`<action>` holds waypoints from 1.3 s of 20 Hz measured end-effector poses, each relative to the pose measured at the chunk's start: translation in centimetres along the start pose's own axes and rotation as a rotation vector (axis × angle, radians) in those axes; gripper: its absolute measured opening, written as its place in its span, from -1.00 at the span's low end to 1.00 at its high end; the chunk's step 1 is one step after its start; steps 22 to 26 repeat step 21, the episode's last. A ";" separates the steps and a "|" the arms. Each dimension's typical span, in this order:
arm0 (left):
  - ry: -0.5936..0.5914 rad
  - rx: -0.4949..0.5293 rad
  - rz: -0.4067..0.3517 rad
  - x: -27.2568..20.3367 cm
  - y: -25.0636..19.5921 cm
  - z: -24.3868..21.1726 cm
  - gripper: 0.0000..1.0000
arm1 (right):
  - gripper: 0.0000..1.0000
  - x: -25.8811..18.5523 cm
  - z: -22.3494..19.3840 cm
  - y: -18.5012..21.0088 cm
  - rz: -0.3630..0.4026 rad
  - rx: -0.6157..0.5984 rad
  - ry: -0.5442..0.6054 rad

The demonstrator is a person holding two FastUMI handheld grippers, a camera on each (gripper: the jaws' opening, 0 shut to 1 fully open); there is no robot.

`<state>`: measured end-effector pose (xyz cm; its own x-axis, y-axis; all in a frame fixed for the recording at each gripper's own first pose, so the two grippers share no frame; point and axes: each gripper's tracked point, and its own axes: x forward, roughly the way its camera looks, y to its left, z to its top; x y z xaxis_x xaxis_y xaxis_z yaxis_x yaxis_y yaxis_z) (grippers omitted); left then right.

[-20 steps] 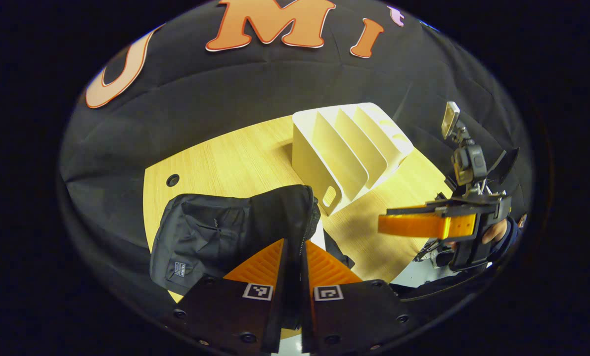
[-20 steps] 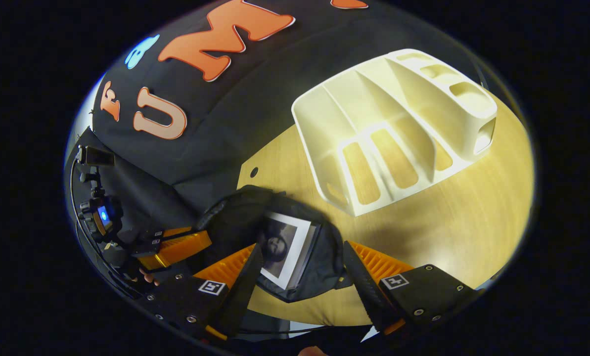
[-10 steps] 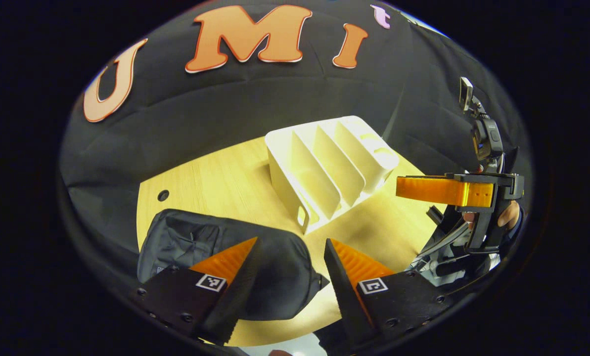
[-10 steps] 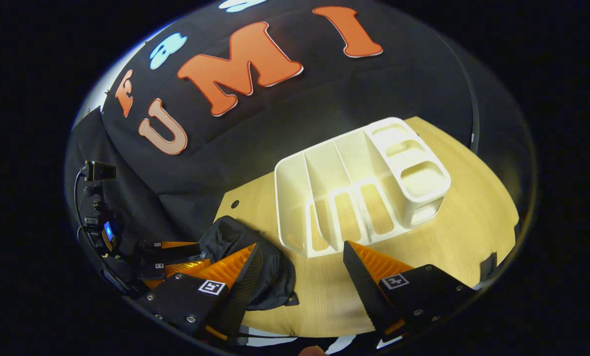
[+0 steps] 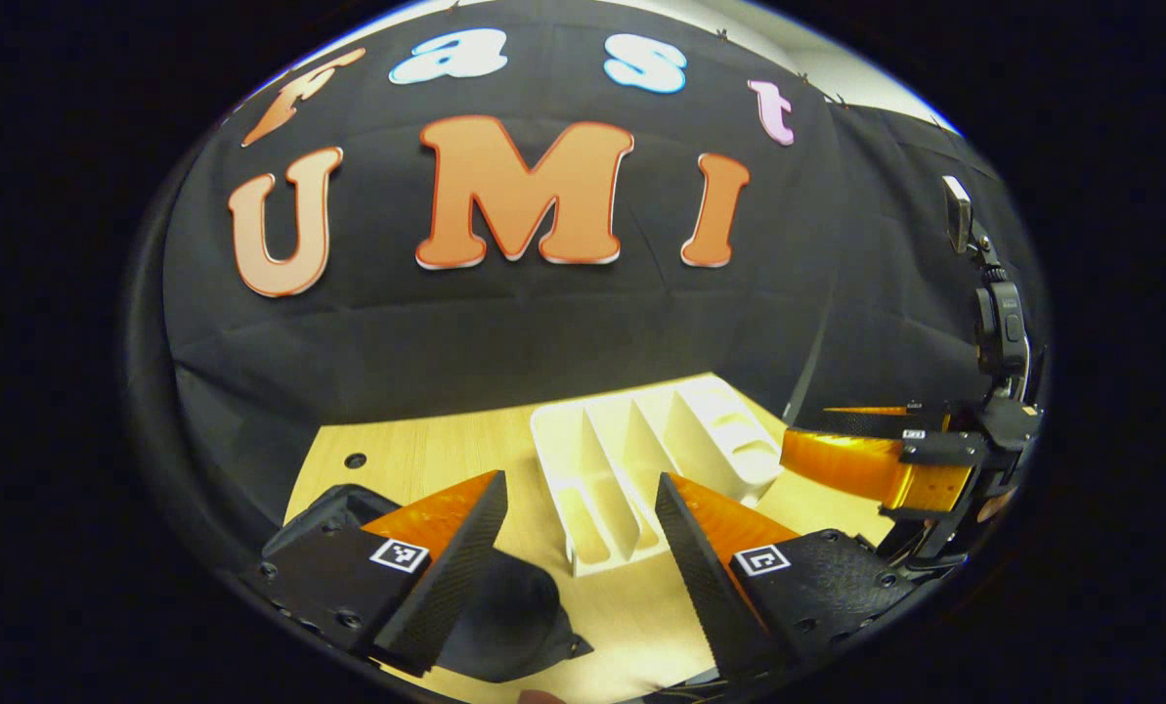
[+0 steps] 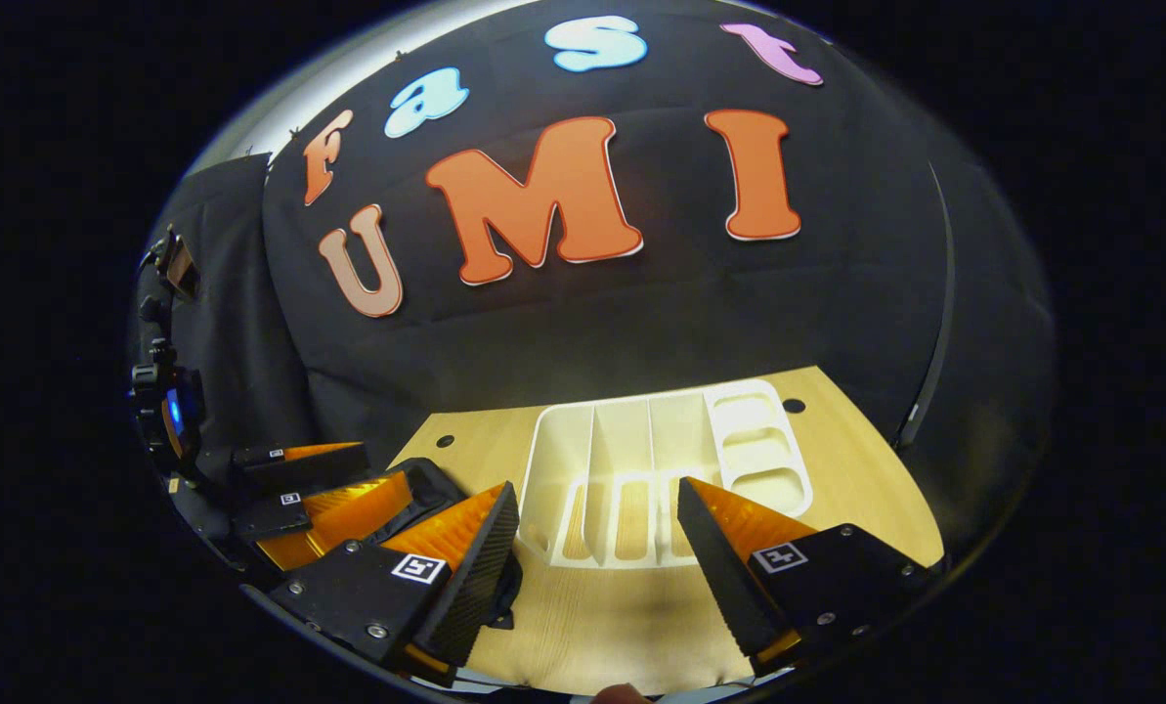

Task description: Open the schoolbag, grab two books from the bookshelf and put them into the schoolbag.

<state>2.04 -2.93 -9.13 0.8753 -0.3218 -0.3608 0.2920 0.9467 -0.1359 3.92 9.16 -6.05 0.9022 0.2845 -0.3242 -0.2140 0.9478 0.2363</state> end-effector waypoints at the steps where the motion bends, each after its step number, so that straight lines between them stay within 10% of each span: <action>1: -0.037 -0.004 0.013 -0.2 -0.1 0.5 0.97 | 0.96 -0.1 0.5 -0.1 0.004 -0.016 -0.019; 26: -0.452 -0.051 0.237 -5.2 0.2 6.0 0.90 | 0.95 -5.7 6.9 -1.3 0.030 -0.226 -0.328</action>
